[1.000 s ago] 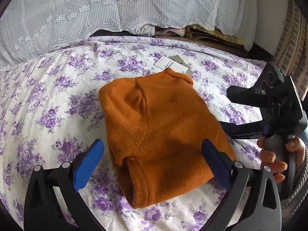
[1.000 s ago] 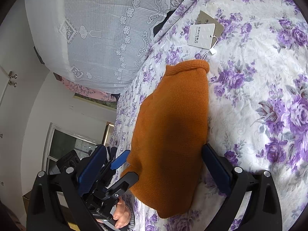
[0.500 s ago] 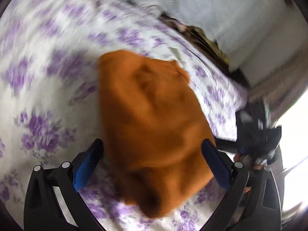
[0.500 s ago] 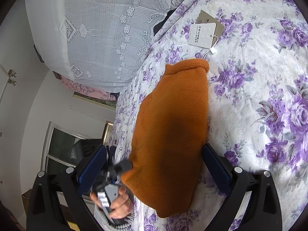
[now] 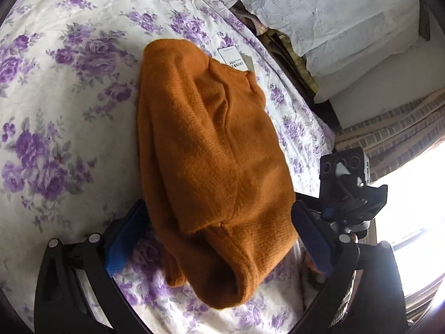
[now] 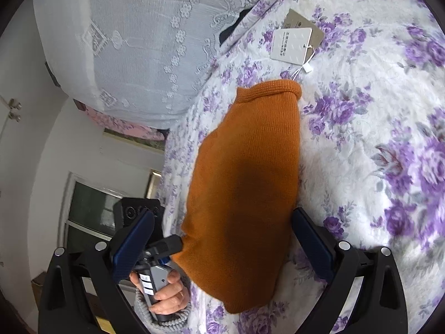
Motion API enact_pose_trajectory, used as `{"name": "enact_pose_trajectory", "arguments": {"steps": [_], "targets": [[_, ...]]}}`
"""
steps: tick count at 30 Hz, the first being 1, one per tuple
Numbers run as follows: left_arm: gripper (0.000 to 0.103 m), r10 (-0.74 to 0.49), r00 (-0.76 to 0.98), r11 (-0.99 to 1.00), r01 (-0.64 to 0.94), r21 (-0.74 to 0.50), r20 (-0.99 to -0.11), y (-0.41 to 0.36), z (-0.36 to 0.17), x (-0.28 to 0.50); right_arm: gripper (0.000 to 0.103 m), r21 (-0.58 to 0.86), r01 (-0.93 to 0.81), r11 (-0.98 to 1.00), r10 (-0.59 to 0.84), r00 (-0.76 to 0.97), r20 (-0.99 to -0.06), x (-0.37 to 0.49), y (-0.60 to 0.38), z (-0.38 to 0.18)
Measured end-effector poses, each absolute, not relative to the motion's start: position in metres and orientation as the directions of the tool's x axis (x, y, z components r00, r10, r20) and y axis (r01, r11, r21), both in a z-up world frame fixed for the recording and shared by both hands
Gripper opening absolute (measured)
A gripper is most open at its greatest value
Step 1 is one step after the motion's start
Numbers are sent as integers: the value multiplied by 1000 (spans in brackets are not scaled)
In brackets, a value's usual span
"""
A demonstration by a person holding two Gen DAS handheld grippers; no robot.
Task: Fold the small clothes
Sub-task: 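Close both tools on the sides of the folded orange cardigan, then lift the cardigan with both tools and carry it toward the striped garment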
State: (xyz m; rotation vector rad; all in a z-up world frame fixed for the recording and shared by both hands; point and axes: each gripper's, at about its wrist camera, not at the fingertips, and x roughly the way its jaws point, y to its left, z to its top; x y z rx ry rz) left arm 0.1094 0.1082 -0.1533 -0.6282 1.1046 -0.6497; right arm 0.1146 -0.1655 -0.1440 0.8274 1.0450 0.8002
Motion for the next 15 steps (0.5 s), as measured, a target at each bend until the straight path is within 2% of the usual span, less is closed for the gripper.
{"name": "enact_pose_trajectory", "arguments": {"steps": [5,11,14,15], "targets": [[98,-776,307,614,172,-770,-551,105,-153,125,100,826,-170,537,831,273,-484,137,-141,-142],[98,-758,326,642,218,-735,-565,95,-149,128,100,867,-188,462,871,277,-405,156,-131,-145],[97,-759,343,637,214,-740,-554,97,-148,128,100,837,-242,491,860,289,-421,149,-127,-142],[93,-747,353,650,213,-729,-563,97,-147,126,100,821,-254,510,850,296,-436,148,-125,-140]]}}
